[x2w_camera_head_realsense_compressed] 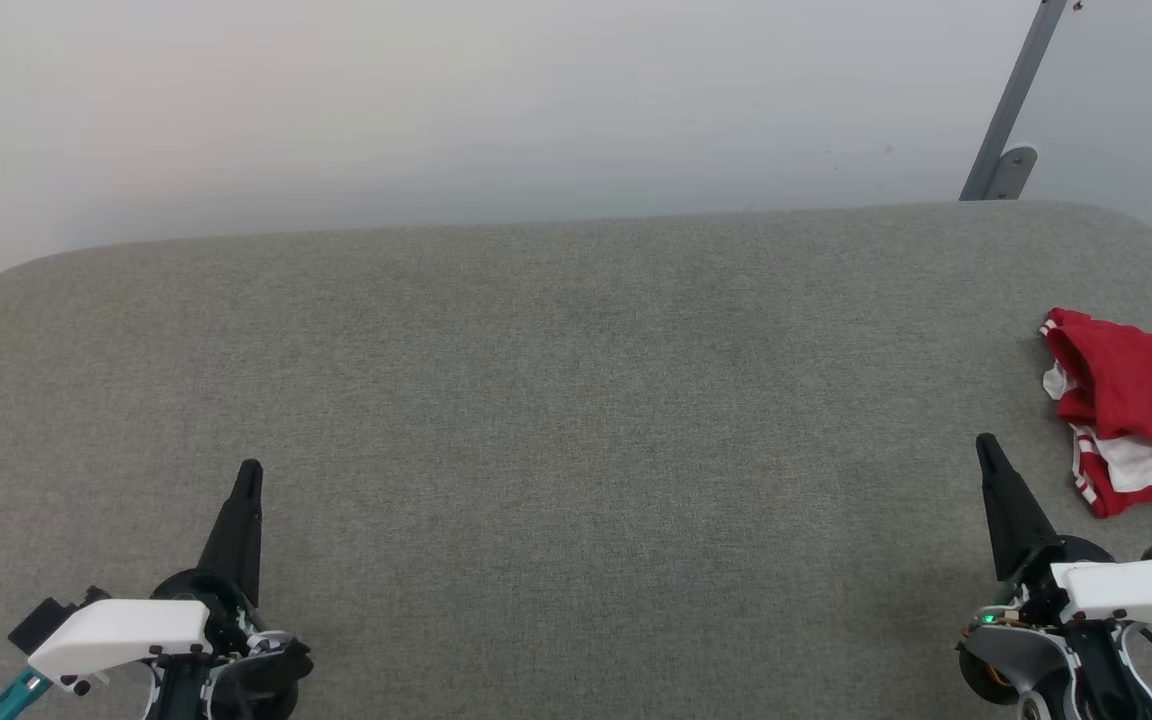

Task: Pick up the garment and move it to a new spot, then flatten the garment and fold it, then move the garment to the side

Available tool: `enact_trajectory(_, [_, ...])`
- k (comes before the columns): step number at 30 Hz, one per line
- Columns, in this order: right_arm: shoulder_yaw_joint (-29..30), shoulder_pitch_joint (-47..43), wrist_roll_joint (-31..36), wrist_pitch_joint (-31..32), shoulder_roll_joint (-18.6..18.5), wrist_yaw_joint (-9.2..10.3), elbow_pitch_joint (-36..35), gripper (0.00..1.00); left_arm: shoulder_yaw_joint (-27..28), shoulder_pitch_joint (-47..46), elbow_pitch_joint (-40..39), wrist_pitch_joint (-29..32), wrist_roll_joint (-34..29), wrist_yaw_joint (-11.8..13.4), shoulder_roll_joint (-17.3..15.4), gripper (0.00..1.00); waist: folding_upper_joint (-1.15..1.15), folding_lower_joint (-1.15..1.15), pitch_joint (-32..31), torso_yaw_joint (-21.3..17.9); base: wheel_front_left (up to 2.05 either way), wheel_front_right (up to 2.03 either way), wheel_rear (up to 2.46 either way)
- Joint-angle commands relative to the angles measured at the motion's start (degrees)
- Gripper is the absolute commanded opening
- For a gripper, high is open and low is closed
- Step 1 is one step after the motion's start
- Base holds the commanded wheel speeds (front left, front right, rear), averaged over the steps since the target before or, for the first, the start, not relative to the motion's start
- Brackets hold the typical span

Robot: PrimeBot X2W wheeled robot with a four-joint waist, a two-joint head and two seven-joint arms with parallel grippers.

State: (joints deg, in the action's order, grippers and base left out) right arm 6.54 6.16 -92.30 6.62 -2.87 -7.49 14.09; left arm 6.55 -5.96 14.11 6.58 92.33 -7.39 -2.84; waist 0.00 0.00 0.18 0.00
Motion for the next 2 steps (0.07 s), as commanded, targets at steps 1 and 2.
enact_trajectory(1, [0.0,0.2,-0.2,0.1,0.1,0.0,-0.1,0.0,0.0,-0.7,0.0,0.2,0.1,-0.2,-0.1,0.0,0.0,0.0,0.0,0.0,0.0,0.0,0.0])
enact_trajectory(2, [0.0,0.2,-0.2,0.1,0.1,0.0,-0.1,0.0,0.0,-0.7,0.0,0.2,0.1,-0.2,-0.1,0.0,0.0,0.0,0.0,0.0,0.0,0.0,0.0])
